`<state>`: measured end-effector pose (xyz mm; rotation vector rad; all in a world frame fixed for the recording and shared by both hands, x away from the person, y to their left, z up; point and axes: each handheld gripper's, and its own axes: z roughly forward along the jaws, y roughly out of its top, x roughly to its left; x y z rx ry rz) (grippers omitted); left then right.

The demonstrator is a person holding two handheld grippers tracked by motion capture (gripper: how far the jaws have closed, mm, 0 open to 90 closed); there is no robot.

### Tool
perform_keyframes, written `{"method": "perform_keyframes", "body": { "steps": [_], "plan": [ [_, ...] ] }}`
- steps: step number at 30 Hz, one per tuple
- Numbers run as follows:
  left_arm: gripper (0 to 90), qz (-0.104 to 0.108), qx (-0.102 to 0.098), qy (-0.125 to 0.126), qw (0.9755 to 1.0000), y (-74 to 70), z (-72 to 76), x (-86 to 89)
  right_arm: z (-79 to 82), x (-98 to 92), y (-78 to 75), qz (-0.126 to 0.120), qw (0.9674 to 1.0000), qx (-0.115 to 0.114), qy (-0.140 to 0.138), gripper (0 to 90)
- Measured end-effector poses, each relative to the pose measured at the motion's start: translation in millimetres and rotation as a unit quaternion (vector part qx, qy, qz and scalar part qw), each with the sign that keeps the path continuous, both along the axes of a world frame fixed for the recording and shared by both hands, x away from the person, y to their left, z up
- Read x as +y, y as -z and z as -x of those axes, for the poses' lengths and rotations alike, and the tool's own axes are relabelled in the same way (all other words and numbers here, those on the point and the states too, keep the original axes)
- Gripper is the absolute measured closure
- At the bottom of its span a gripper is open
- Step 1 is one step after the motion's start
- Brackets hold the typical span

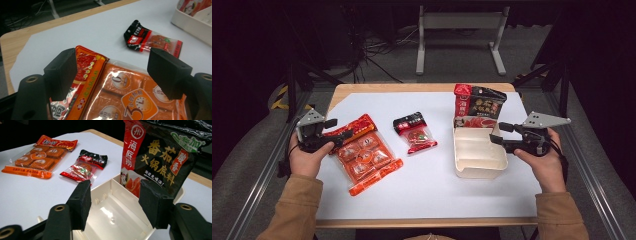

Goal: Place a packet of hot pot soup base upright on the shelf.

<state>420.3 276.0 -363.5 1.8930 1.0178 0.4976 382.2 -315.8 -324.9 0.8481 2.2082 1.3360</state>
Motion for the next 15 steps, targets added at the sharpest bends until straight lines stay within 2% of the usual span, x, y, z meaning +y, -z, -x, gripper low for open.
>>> {"method": "perform_keyframes", "body": {
  "steps": [1, 2, 3, 7, 12, 13, 14, 15],
  "plan": [
    [26.6, 0.004, -0.002, -0.003, 1.0000, 1.4, -0.3, 2.4, 0.0, 0.5, -0.1, 0.003, 1.0000, -0.002, -0.003, 45.2],
    [34.2, 0.011, -0.005, -0.004, 0.9999, 2.8, -0.4, 4.8, 0.2, 1.3, -0.1, 0.004, 1.0000, -0.006, -0.004, 46.2],
    [34.2, 0.018, -0.007, -0.005, 0.9998, 4.1, -0.6, 7.2, 0.2, 1.3, -0.1, 0.004, 1.0000, -0.006, -0.004, 46.2],
    [36.6, 0.009, -0.009, -0.025, 0.9996, 9.4, -3.1, 14.6, 0.5, 1.7, -0.1, 0.008, 0.9998, -0.014, -0.008, 47.7],
    [36.6, 0.005, 0.000, -0.050, 0.9987, 18.6, -7.9, 25.6, 1.1, 2.5, 0.2, 0.009, 0.9997, -0.021, -0.012, 48.2],
    [36.7, 0.010, 0.002, -0.052, 0.9986, 19.7, -8.3, 28.0, 1.2, 2.6, 0.1, 0.009, 0.9996, -0.022, -0.013, 48.2],
    [36.8, 0.024, -0.001, -0.056, 0.9982, 20.4, -8.0, 31.1, 1.3, 2.6, 0.0, 0.009, 0.9997, -0.020, -0.013, 48.3],
    [37.5, 0.024, -0.001, -0.056, 0.9982, 20.4, -8.0, 31.1, 1.2, 2.6, 0.0, 0.009, 0.9998, -0.016, -0.012, 48.7]
  ]
}}
